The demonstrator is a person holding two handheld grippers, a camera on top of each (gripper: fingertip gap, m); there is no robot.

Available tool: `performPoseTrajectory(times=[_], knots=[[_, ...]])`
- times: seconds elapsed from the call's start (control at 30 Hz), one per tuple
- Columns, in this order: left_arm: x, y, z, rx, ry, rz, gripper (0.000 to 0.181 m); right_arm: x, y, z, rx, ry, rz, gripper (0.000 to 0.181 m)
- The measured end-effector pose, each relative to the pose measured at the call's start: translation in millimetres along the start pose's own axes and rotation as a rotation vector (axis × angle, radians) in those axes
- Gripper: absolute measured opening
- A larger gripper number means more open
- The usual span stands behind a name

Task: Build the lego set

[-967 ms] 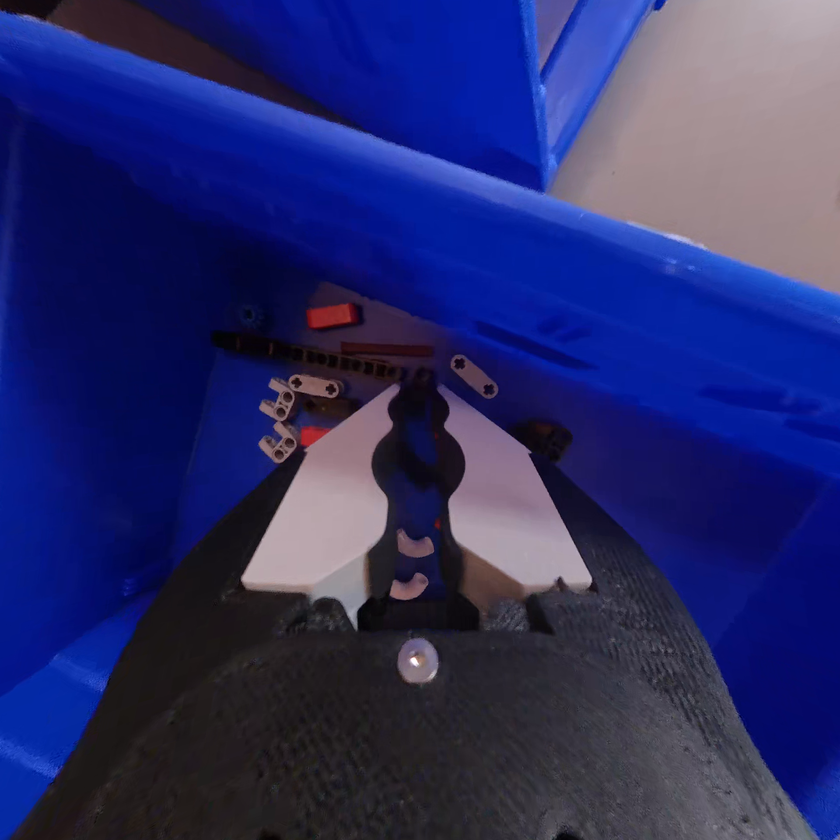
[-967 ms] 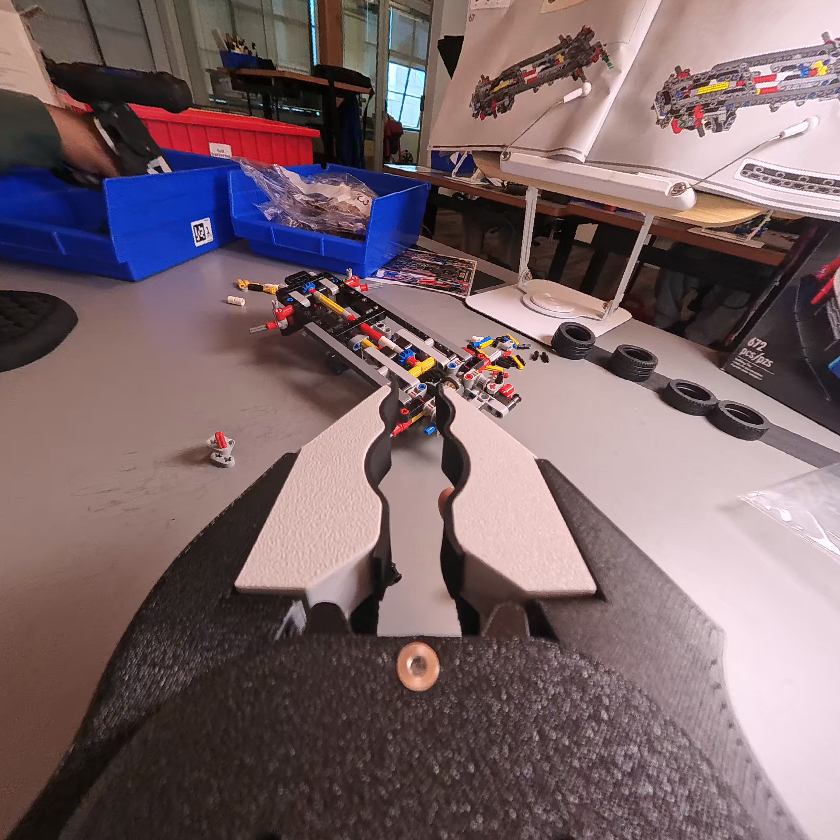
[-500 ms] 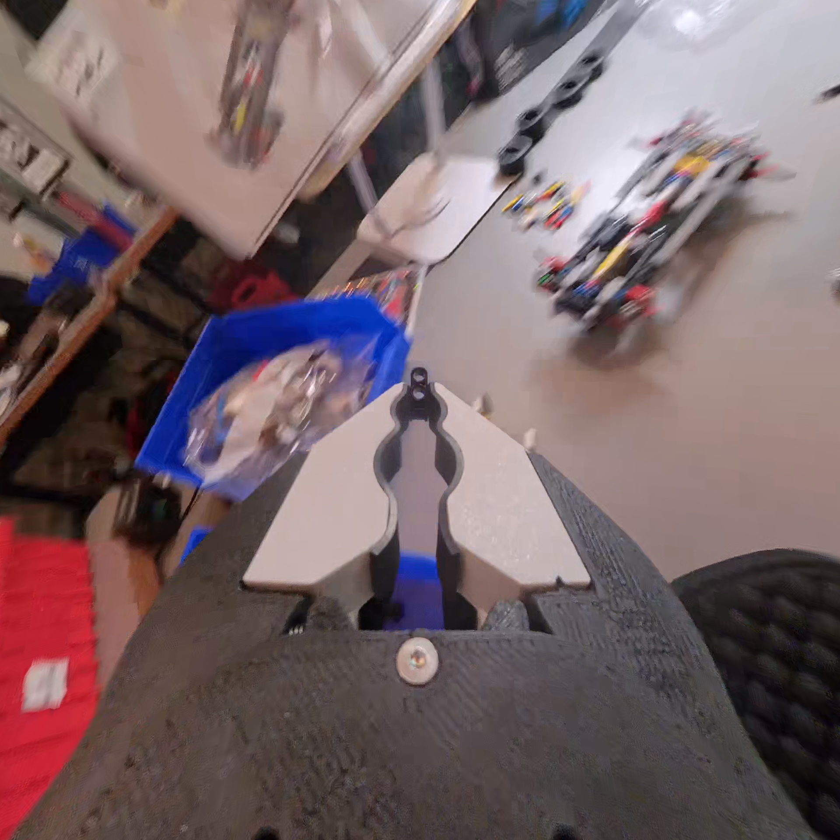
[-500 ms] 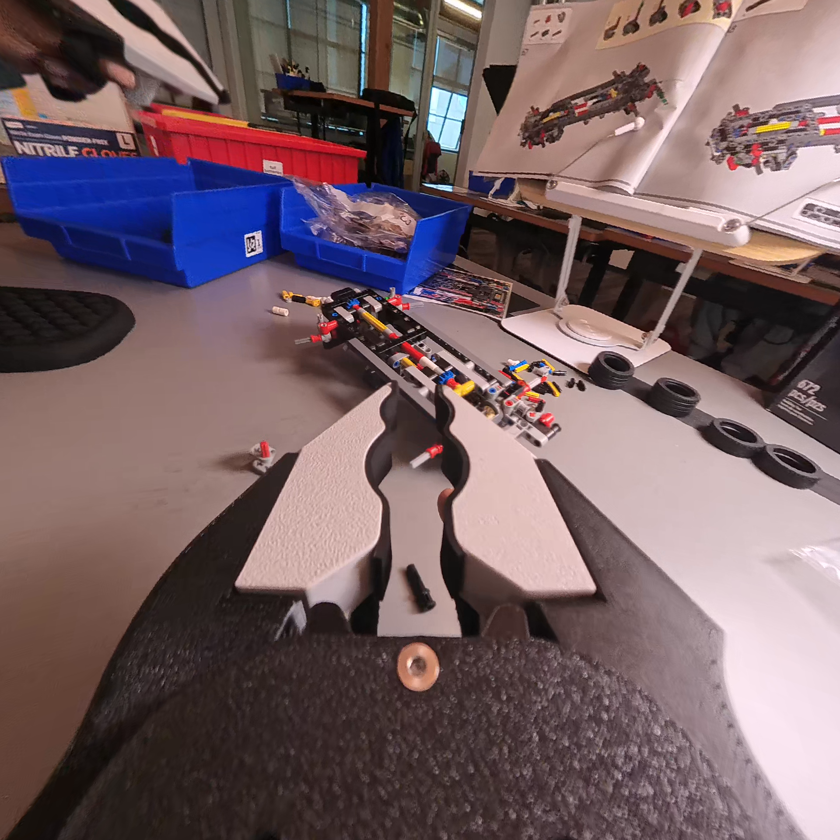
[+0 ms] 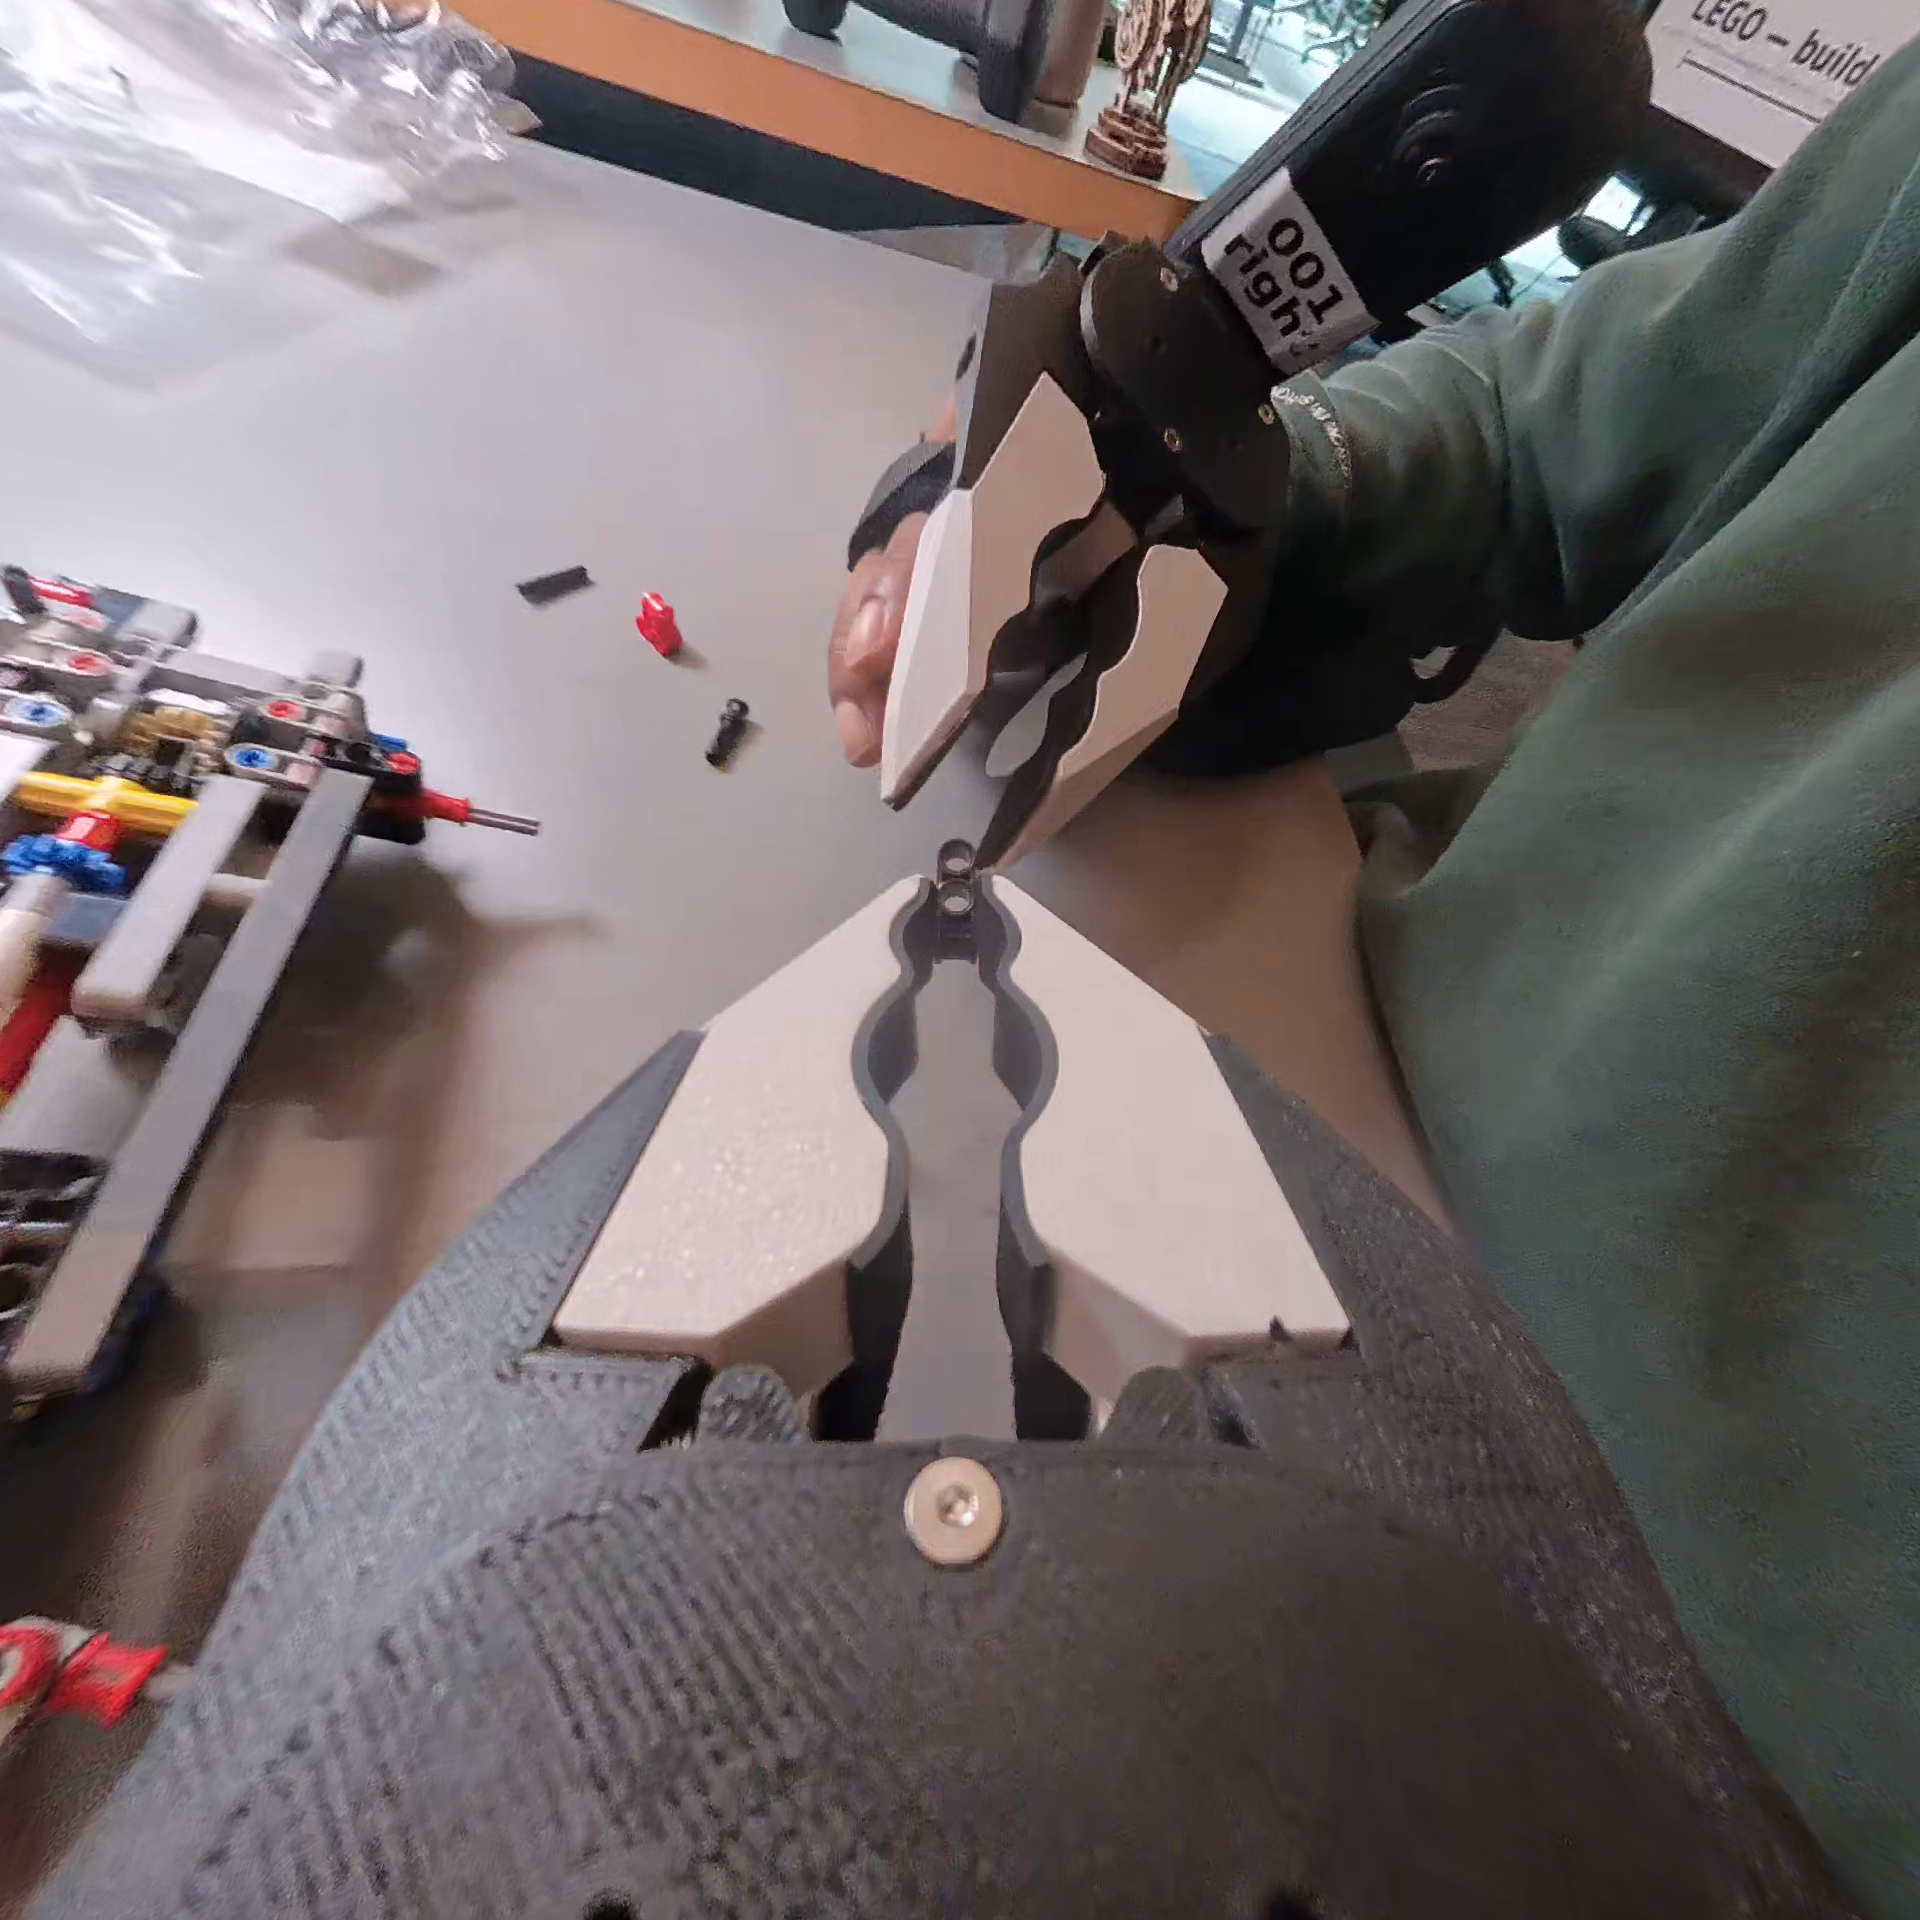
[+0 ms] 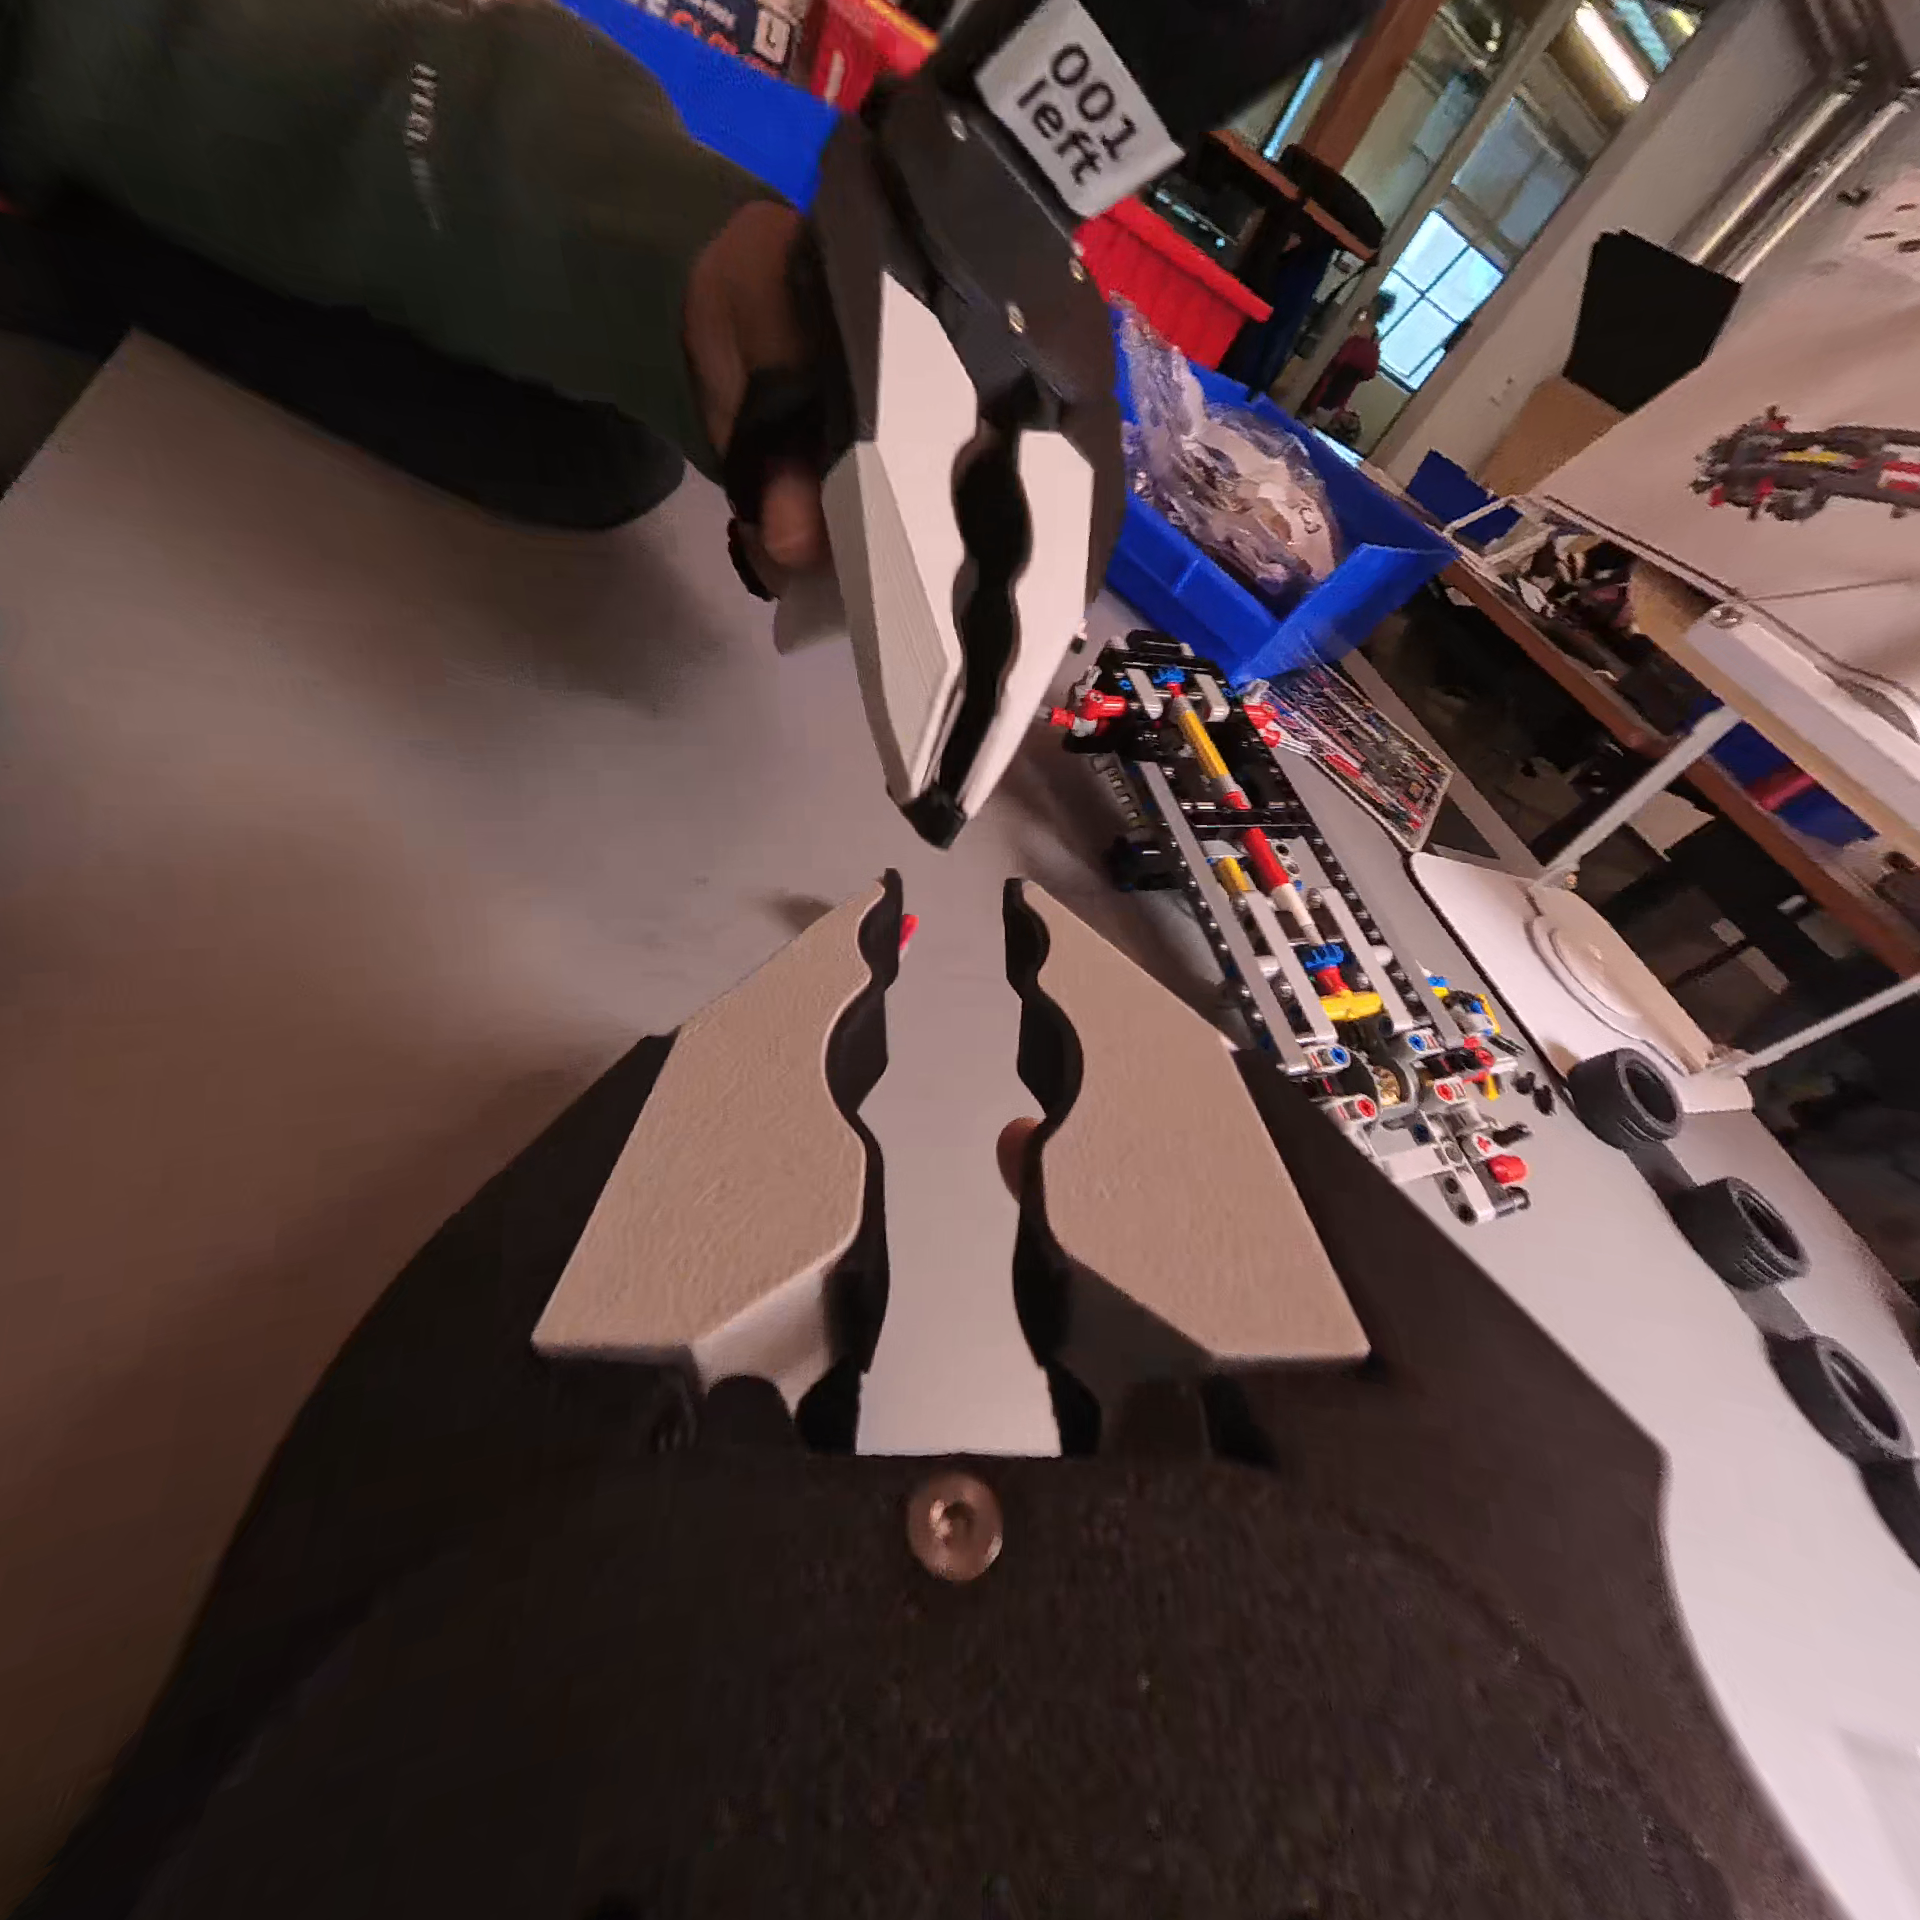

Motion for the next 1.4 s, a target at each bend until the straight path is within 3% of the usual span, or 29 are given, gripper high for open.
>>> performPoseTrajectory(times=[0.2,0.43,0.93,1.07,1.2,1.4], knots=[[-10,21,0,0.073,0.061,-0.027,0.005,-2,-1,-19,0.098,-0.079,0.008,0.018],[-11,29,0,0.171,0.102,-0.020,0.005,-5,3,-31,0.257,-0.075,-0.005,0.000],[2,10,6,0.288,0.212,0.227,0.005,-2,-13,-13,-0.182,-0.152,0.041,0.000],[5,8,6,0.318,0.232,0.264,0.000,-1,-12,-13,-0.206,-0.159,0.045,0.000],[5,10,5,0.323,0.220,0.256,0.000,-3,-12,-17,-0.172,-0.162,0.029,0.000],[21,3,-4,0.173,0.067,0.286,0.013,-4,-15,5,-0.361,-0.104,0.045,0.000]])
Point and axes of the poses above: each gripper's, where its closed fingertips meet, x back along the fingers, y out of its underside, z = x × y across the jaws, the point moved 4 cm from there along x, back along the fingers, and after that the axes turned 15 degrees about y, right-handed, at the moved point
